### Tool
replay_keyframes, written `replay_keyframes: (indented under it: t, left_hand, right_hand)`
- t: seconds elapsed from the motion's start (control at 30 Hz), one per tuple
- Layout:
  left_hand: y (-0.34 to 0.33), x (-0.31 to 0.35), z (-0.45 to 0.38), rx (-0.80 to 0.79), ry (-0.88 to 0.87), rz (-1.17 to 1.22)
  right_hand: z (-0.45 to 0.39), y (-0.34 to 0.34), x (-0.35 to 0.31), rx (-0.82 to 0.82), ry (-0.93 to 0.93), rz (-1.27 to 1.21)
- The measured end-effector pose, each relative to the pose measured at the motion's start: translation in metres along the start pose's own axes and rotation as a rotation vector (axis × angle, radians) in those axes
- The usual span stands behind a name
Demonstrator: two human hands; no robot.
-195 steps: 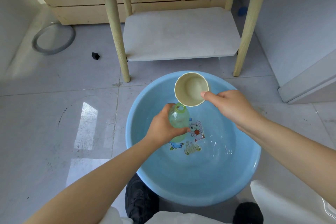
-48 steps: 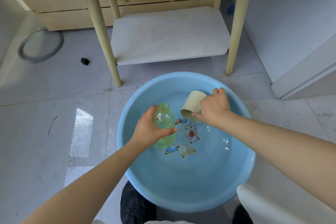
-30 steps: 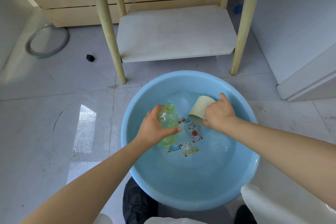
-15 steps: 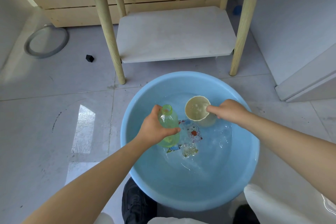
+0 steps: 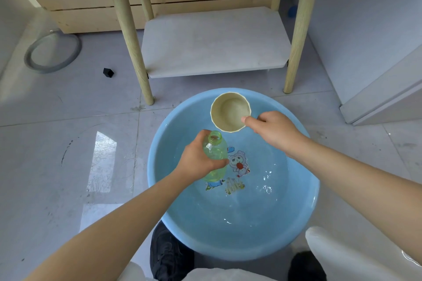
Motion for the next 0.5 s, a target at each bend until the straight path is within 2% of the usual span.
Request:
replay_keyframes:
  t: [0.23, 0.5]
  left_hand:
    - [-0.0024, 0.0014, 0.0004, -0.010, -0.011, -0.007]
    - [-0.0034, 0.0032, 0.0001, -0.021, -0.008, -0.011]
  right_hand:
    - [0.0074, 0.0049, -0.0062, 0.275, 0.178, 0.146]
    - [0.0066, 0.0005, -0.0079, 0.471, 0.319, 0.269]
Point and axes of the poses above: each hand's wrist, its own z-axis away from the middle knuckle, its own y-axis out of the back of the hand, x = y × z, the point moved 3 cm from there along -z, towards the middle knuckle, and after that the axes turned 14 degrees about z, right-handed, at the moved point
